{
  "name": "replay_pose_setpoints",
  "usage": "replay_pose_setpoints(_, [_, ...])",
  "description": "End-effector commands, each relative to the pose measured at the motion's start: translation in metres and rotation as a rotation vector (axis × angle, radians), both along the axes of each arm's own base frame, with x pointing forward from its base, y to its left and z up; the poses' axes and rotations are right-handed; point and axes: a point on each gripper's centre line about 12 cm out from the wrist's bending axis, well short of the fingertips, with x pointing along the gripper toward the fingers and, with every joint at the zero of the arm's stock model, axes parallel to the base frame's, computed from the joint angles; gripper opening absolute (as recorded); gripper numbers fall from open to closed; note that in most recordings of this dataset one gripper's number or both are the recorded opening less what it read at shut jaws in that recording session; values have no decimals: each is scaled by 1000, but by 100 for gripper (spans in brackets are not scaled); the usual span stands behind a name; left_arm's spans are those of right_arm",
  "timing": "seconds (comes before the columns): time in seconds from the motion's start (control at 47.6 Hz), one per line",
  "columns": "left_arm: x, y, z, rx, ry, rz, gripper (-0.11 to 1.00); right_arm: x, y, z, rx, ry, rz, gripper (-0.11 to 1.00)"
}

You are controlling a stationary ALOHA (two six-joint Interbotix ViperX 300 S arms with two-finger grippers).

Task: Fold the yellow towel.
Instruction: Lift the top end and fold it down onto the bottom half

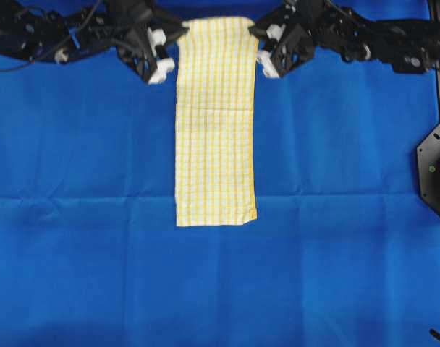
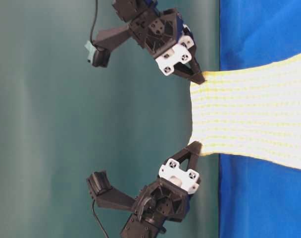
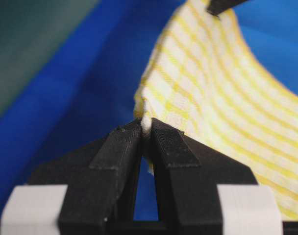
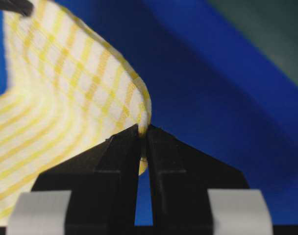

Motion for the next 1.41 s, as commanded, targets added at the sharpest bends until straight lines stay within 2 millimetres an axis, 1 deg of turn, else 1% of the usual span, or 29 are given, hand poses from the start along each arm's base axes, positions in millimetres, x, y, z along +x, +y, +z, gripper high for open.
replay_pose_setpoints(0.0, [4, -19, 14, 10, -38, -43, 4, 3, 16, 17, -13, -45, 33, 3])
replay_pose_setpoints(0.21, [3, -69, 10, -20, -32, -151, 4, -1, 64, 13, 27, -55, 114, 3])
replay_pose_setpoints(0.231, [3, -76, 10, -26, -33, -166, 4, -2, 69, 13, 30, -58, 121, 3])
replay_pose_setpoints(0.315, [3, -94, 9, -46, -33, -203, 4, -2, 90, 11, 46, -67, 159, 3])
replay_pose_setpoints(0.546, [3, -147, 4, -97, -26, -318, 4, 2, 136, 7, 92, -79, 246, 3])
replay_pose_setpoints(0.651, [1, -168, 1, -121, -19, -364, 4, 3, 154, 6, 111, -77, 284, 3])
replay_pose_setpoints(0.904, [-1, -210, -2, -171, -9, -452, 4, 4, 190, 2, 157, -70, 354, 3])
replay_pose_setpoints(0.967, [-2, -217, -3, -171, -7, -472, 4, 5, 200, 0, 161, -63, 379, 3])
replay_pose_setpoints(1.114, [-2, -228, -6, -174, 3, -500, 4, 7, 211, -6, 165, -44, 409, 3])
replay_pose_setpoints(1.198, [-2, -228, -11, -175, 15, -500, 4, 10, 214, -12, 167, -28, 415, 3])
replay_pose_setpoints(1.387, [0, -227, -33, -179, 66, -491, 4, 15, 216, -26, 169, 12, 415, 3])
